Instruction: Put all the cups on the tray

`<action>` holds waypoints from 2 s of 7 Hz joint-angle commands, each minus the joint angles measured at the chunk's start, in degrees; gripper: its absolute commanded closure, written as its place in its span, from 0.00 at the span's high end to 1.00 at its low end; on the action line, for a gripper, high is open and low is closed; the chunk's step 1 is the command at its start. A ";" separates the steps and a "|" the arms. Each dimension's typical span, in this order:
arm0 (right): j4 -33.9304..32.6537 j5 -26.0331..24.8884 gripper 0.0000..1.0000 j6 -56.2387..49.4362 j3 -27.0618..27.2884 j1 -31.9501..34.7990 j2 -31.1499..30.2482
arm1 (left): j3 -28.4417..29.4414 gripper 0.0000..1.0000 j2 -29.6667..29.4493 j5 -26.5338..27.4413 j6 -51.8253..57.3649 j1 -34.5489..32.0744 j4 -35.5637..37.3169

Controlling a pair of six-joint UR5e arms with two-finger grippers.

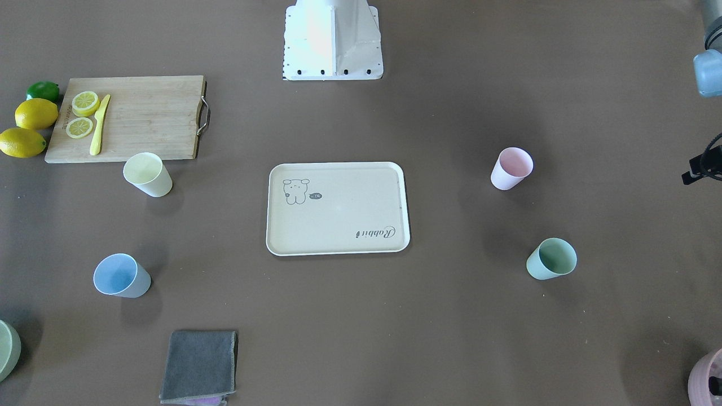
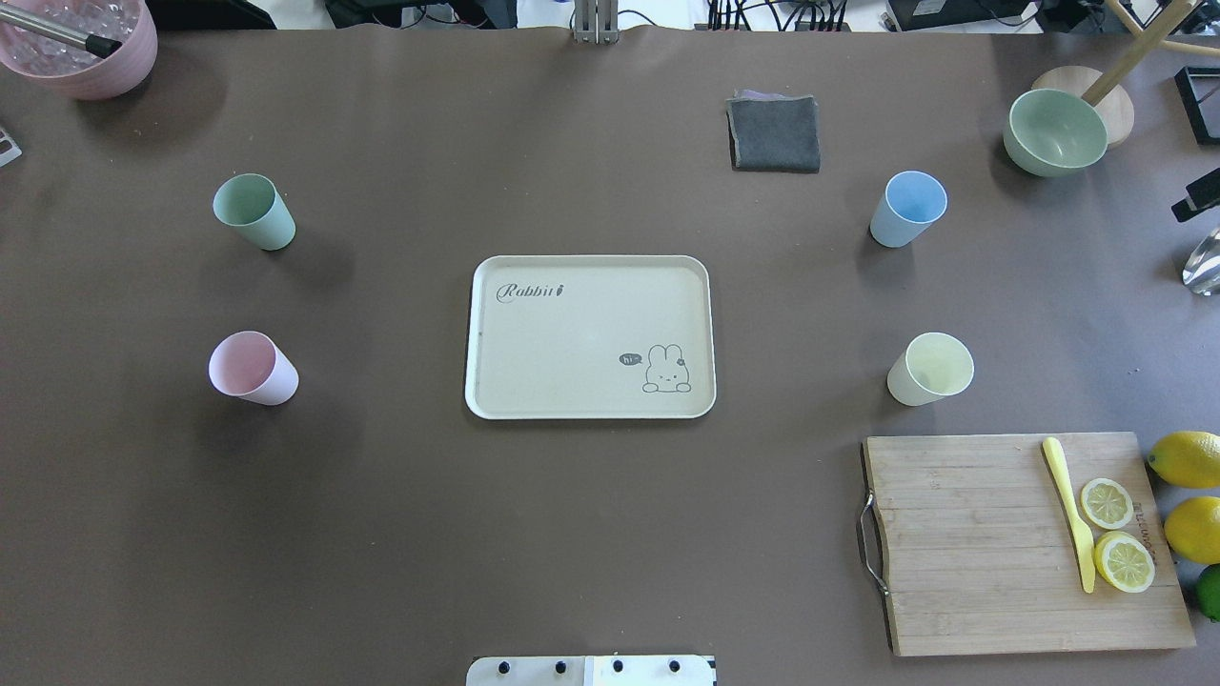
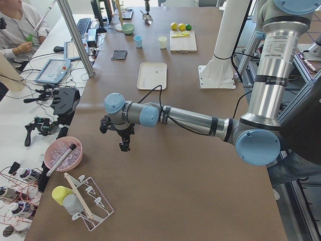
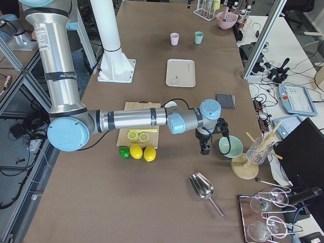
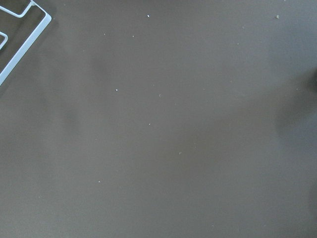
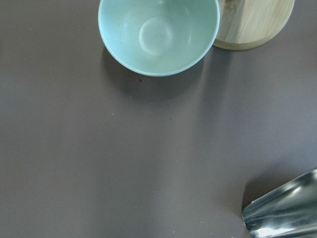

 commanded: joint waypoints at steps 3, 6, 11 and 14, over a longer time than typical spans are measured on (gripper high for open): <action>2.83 -0.59 1.00 -0.11 -1.24 0.00 0.32 | -2.57 0.98 1.05 -0.09 -0.03 0.00 0.45; 2.83 4.40 1.00 0.15 -1.42 0.00 -0.37 | -2.39 0.98 2.36 0.35 -0.38 -0.09 -0.17; 1.96 7.74 1.00 0.85 -1.33 0.52 2.07 | -2.13 0.98 7.19 -0.09 -0.38 -6.76 -0.17; -5.95 9.78 1.00 0.33 -0.54 2.63 4.81 | -1.16 0.98 7.73 0.52 -1.78 -6.86 -0.26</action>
